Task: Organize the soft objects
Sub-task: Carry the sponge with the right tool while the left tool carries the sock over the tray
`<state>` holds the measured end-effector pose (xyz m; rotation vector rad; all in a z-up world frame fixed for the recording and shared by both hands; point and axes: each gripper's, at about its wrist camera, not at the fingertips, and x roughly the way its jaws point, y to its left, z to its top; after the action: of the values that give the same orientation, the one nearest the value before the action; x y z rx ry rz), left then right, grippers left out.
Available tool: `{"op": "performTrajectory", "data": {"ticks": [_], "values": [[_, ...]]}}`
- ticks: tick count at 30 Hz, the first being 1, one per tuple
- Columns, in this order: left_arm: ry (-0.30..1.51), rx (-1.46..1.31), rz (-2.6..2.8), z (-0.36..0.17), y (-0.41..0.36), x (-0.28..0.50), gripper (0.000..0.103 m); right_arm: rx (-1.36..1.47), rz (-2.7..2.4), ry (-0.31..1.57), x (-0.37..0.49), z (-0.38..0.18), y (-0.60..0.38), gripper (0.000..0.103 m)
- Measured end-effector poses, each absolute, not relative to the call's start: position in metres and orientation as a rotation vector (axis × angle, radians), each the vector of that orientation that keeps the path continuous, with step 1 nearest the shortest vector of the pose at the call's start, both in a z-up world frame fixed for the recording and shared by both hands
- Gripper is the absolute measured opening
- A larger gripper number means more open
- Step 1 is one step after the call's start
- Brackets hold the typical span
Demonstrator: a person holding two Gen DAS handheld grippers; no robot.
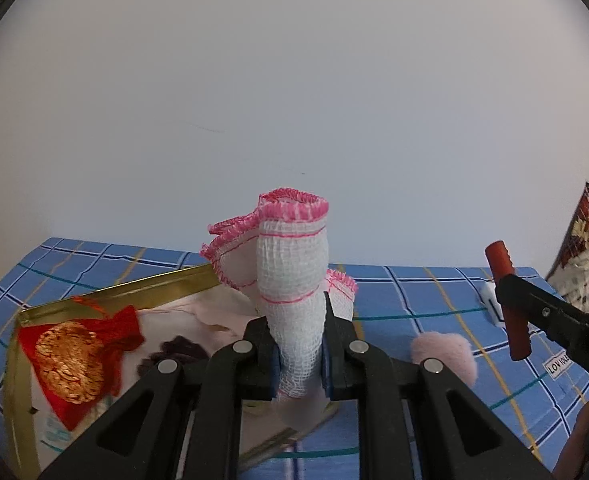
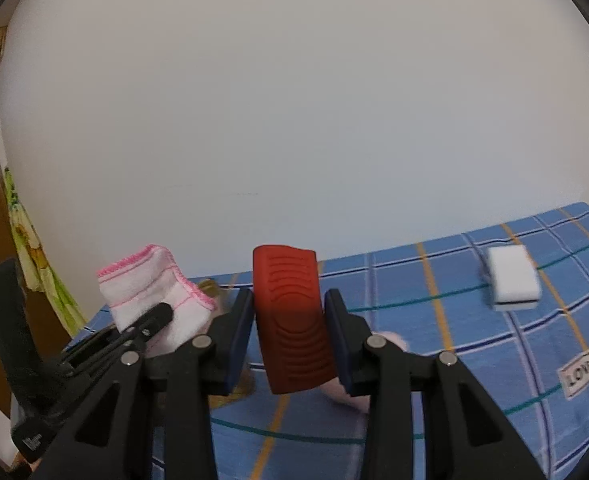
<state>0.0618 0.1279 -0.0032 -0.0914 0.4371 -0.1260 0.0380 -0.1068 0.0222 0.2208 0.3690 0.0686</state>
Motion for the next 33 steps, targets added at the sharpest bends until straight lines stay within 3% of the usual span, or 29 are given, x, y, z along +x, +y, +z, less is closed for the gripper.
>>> {"op": "performTrajectory", "data": {"ticks": [19,33], "values": [[0.494,-0.173,0.076,-0.011,0.193,0.061,0.017,0.151,0.201,0.354,0.091,0.029,-0.004,0.037],[0.594,-0.167,0.206,-0.022,0.214,0.069,0.017,0.106,0.206,0.425,0.134,-0.002,0.026,0.037]]}}
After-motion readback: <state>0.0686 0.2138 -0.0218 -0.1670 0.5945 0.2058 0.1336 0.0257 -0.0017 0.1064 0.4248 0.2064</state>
